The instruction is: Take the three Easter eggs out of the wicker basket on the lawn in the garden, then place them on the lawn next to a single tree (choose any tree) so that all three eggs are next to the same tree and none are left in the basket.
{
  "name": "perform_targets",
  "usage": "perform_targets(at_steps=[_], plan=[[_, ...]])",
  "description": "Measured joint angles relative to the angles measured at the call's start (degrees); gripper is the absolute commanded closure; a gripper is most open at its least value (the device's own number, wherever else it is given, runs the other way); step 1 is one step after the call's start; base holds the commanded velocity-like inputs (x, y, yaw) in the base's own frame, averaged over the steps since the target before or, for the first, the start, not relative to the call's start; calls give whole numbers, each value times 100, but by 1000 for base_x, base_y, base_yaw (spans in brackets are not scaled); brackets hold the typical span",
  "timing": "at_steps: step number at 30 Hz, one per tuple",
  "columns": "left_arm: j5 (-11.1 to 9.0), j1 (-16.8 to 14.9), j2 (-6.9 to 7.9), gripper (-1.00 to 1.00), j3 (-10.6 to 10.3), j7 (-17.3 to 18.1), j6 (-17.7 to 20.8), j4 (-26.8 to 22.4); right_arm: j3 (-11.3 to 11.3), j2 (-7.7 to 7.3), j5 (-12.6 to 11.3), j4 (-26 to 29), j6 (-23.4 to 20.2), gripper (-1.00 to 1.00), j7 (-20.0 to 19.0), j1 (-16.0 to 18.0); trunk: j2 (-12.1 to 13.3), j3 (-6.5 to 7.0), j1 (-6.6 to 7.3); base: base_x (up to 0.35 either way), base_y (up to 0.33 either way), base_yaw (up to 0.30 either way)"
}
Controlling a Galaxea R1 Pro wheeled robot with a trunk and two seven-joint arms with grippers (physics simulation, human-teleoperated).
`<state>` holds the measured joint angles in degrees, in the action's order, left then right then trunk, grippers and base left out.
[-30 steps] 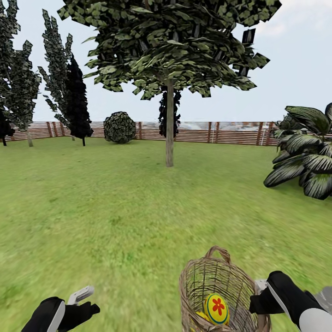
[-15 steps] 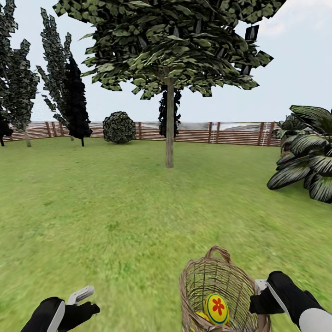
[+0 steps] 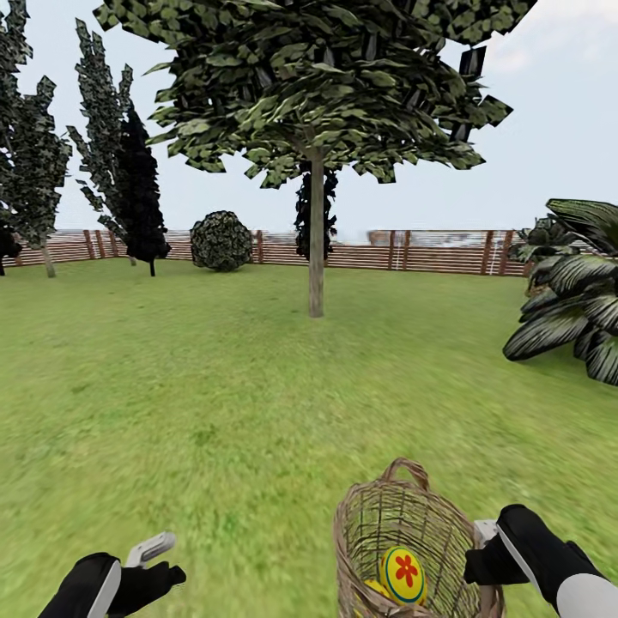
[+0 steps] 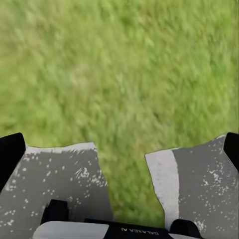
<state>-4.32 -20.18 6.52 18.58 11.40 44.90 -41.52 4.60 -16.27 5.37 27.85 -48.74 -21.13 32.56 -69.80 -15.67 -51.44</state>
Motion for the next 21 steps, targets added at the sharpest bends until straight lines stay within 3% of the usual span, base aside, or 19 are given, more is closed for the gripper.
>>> perform_targets(at_steps=[15,21], plan=[[0,0,0,-100,1,-4,0,0,-4,1,-16,1,0,100,-1,0,1,0,0,337,0,0],[0,1,1,-100,1,-9,1,-1,-4,-1,-32,-1,-4,100,-1,1,0,-9,0,337,0,149]])
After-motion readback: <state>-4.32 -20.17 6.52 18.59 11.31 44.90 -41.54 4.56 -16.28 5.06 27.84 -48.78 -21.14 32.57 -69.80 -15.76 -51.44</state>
